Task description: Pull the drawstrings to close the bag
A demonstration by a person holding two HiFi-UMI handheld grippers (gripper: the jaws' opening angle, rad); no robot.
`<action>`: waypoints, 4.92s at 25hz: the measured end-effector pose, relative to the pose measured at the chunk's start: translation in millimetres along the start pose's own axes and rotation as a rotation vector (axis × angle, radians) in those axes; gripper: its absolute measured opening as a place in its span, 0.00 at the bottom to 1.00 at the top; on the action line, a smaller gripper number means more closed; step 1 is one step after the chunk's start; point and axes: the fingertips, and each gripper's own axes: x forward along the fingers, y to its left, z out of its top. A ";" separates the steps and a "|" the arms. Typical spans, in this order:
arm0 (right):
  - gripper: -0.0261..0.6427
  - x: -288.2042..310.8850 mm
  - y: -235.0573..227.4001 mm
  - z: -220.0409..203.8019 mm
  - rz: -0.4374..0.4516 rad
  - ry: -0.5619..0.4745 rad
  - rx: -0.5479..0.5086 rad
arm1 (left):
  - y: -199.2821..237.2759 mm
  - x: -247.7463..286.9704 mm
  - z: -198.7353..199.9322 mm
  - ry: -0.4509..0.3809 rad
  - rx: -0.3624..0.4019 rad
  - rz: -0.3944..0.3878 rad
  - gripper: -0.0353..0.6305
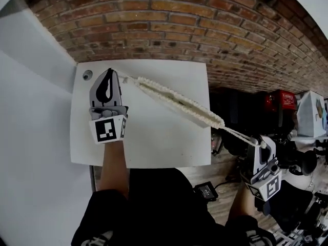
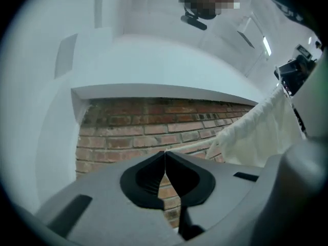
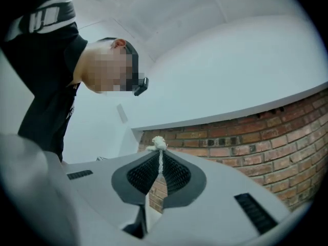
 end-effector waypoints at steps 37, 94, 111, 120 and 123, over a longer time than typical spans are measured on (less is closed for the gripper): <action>0.05 21.0 114.8 86.9 -0.152 -0.081 0.119 | 149.2 -213.4 150.5 0.147 0.236 0.140 0.09; 0.05 -90.4 117.5 153.9 -0.303 -0.313 0.341 | 194.4 -288.5 268.5 -0.014 0.236 0.418 0.09; 0.05 -106.4 105.8 152.6 -0.307 -0.340 0.418 | 202.2 -288.1 278.5 -0.053 0.202 0.435 0.09; 0.05 -108.8 98.3 153.1 -0.306 -0.367 0.450 | 205.2 -286.5 285.5 -0.064 0.219 0.458 0.09; 0.05 -109.8 96.1 153.8 -0.307 -0.373 0.455 | 207.9 -287.9 286.7 -0.066 0.216 0.469 0.09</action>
